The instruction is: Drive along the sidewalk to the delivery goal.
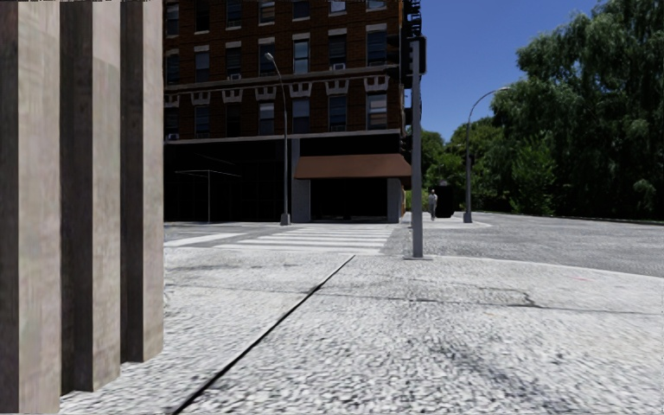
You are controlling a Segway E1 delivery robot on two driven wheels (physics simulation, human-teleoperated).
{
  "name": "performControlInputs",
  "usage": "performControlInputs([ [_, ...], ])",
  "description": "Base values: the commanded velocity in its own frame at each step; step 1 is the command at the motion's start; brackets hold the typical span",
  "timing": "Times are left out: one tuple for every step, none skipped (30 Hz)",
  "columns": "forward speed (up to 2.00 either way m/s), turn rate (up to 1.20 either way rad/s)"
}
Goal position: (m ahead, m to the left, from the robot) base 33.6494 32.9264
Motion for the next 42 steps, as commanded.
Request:
performControlInputs([
  [2.00,0.00],
  [2.00,0.00],
  [2.00,0.00],
  [2.00,0.00],
  [2.00,0.00],
  [2.00,0.00],
  [2.00,0.00],
  [2.00,0.00],
  [2.00,0.00],
  [2.00,0.00],
  [2.00,0.00],
  [2.00,0.00],
  [2.00,0.00],
  [2.00,0.00],
  [2.00,0.00],
  [2.00,0.00],
  [2.00,0.00],
  [2.00,0.00],
  [2.00,0.00],
  [2.00,0.00],
  [2.00,0.00],
  [2.00,0.00],
  [2.00,0.00],
  [2.00,0.00],
  [2.00,0.00],
  [2.00,0.00],
  [2.00,0.00],
  [2.00,0.00],
  [2.00,0.00],
  [2.00,0.00],
  [2.00,0.00],
  [2.00,0.00],
  [2.00,0.00],
  [2.00,0.00],
  [2.00,0.00],
  [2.00,0.00],
  [2.00,0.00],
  [2.00,0.00],
  [2.00,0.00],
  [2.00,0.00],
  [2.00,0.00],
  [2.00,0.00],
])
